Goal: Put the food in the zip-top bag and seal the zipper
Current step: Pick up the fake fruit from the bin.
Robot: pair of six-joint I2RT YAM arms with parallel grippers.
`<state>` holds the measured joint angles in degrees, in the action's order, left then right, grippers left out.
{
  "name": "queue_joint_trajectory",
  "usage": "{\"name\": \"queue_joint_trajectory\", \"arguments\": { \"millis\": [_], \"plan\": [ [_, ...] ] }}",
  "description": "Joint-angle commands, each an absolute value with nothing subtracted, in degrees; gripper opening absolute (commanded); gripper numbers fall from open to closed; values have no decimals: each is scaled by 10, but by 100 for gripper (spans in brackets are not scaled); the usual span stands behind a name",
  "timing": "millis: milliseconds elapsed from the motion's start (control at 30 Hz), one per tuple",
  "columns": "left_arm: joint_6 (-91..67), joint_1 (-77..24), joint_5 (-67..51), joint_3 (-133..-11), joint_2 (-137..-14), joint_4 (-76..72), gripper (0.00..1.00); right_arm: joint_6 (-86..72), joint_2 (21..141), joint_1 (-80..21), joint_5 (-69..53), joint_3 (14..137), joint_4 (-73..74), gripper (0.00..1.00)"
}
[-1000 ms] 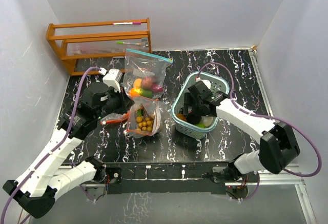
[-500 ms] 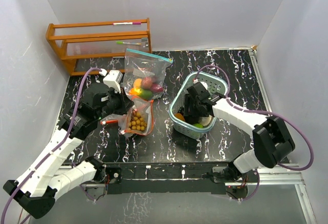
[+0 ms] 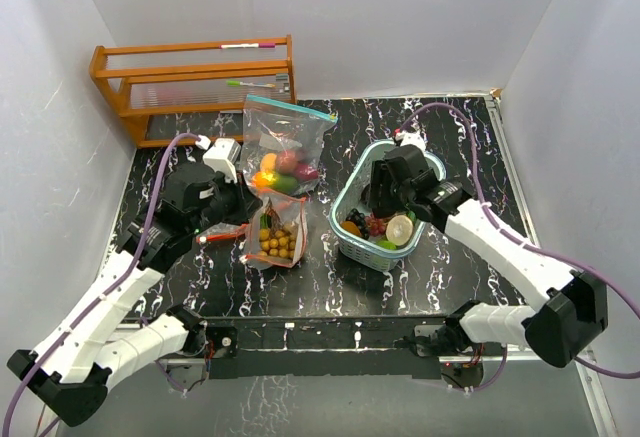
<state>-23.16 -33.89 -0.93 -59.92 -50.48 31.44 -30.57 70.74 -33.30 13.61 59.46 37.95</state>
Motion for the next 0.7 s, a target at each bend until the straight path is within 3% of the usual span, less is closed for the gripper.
{"name": "queue_joint_trajectory", "arguments": {
  "millis": [0,400,667],
  "plan": [
    [-233,-340,-19,-590,-503,293,0,-268,668,-334,108,652,376,28],
    [-249,-340,-46,-561,-535,238,0,-259,641,-338,-142,732,266,23],
    [-251,-341,-55,-569,-566,212,0,-280,714,-467,-137,716,159,23]
  ]
}}
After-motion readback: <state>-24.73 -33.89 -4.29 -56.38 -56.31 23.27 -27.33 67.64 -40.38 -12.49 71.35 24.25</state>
